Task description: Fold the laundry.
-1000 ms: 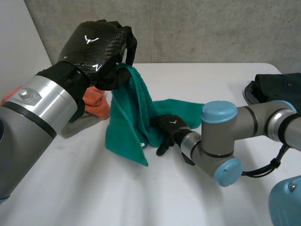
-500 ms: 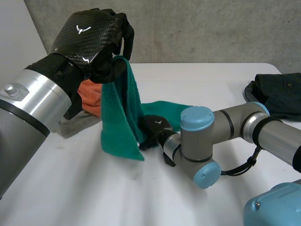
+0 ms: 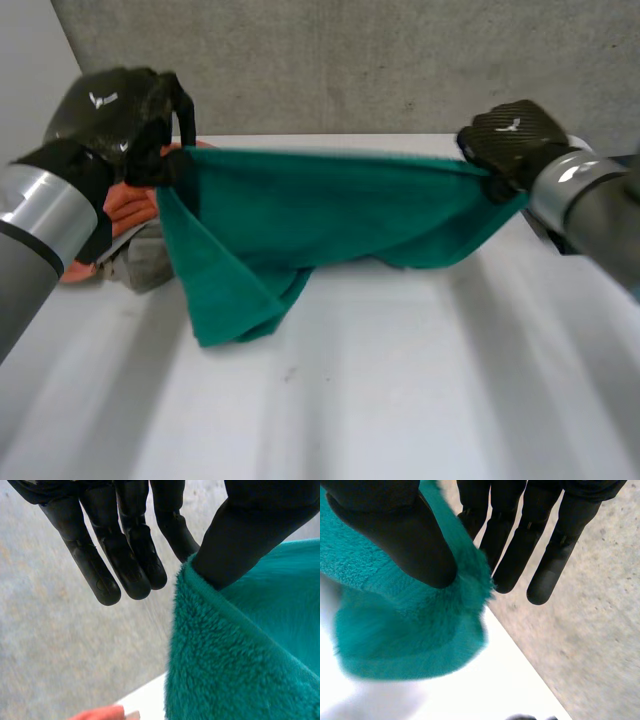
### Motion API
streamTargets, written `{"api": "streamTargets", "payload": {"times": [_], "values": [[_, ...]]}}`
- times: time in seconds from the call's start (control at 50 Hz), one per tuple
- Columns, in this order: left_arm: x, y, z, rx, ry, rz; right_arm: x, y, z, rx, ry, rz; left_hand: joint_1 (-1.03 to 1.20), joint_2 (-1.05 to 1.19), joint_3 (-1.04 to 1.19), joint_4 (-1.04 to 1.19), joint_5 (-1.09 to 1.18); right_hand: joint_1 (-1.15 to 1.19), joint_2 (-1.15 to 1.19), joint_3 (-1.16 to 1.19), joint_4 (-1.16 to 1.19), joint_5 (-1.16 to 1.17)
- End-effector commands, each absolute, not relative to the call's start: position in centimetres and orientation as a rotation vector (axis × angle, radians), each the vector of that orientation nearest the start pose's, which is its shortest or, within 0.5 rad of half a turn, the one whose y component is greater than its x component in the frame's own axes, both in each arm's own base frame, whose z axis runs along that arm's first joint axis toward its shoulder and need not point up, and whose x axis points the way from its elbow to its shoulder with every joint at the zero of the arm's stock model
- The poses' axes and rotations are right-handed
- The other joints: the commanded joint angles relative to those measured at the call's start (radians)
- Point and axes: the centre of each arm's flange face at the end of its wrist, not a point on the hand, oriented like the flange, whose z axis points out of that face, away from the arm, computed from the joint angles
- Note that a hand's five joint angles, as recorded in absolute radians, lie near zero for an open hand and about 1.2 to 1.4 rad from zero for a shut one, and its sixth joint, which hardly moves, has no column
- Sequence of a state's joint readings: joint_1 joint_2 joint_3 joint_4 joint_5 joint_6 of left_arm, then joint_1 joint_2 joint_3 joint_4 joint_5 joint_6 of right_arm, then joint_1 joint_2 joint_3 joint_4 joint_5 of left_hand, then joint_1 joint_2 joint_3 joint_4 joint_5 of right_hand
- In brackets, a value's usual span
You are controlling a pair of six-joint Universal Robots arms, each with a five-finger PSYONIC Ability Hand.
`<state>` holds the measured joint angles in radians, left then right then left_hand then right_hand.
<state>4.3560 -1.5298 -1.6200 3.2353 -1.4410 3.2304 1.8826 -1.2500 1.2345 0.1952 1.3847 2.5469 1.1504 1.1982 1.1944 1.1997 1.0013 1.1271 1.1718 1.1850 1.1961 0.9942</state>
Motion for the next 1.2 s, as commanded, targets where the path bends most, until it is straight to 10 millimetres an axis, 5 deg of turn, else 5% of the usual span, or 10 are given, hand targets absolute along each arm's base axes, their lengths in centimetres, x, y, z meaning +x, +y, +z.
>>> {"api": "streamTargets", "payload": {"times": [0.02,0.1,0.18,0.26,0.38,0.52,0.68,0.92,1.06,1.2], "values": [[-24.6,-24.0,26.3,0.808,2.404,-2.269,24.0,-27.4,30.0,-1.347,2.186,-1.879,0.246,0.198,0.202,0.197,0.220,0.269,0.224,0.211,0.200,0.227],[-25.5,-26.4,21.4,0.940,2.445,-2.071,24.4,-27.7,29.1,-1.405,2.179,-1.851,0.246,0.198,0.202,0.197,0.220,0.269,0.224,0.211,0.200,0.227],[-27.1,-30.1,21.8,1.010,2.236,-2.165,25.2,-30.9,27.6,-1.406,2.156,-1.927,0.246,0.198,0.202,0.197,0.220,0.269,0.224,0.211,0.200,0.227],[-29.3,-34.1,27.4,0.990,1.833,-2.440,26.5,-35.5,29.7,-1.255,2.002,-2.249,0.246,0.198,0.202,0.197,0.220,0.269,0.224,0.211,0.200,0.227],[-29.9,-36.9,40.0,0.681,1.120,-2.898,27.7,-39.2,39.5,-0.704,1.286,-2.910,0.246,0.198,0.202,0.197,0.220,0.269,0.224,0.211,0.200,0.227],[-29.8,-34.6,41.6,0.652,1.074,-2.988,27.3,-37.8,42.4,-0.600,1.076,-2.996,0.246,0.198,0.202,0.197,0.220,0.269,0.224,0.211,0.200,0.227],[-28.7,-31.5,35.5,0.787,1.431,-2.819,26.8,-36.3,37.4,-0.764,1.352,-2.817,0.246,0.198,0.202,0.197,0.220,0.269,0.224,0.211,0.200,0.227],[-27.2,-24.5,19.8,1.064,2.077,-2.347,22.5,-32.1,21.1,-1.062,2.062,-2.105,0.246,0.198,0.202,0.197,0.220,0.269,0.224,0.211,0.200,0.227],[-27.6,-25.2,14.4,1.116,2.226,-2.190,21.3,-30.7,18.0,-1.110,2.144,-1.970,0.246,0.198,0.202,0.197,0.220,0.269,0.224,0.211,0.200,0.227],[-27.7,-26.2,14.5,1.094,2.222,-2.199,20.8,-31.4,18.3,-1.088,2.158,-1.992,-0.549,-0.597,-0.593,-0.599,-0.575,0.269,0.224,0.211,0.200,0.227]]}}
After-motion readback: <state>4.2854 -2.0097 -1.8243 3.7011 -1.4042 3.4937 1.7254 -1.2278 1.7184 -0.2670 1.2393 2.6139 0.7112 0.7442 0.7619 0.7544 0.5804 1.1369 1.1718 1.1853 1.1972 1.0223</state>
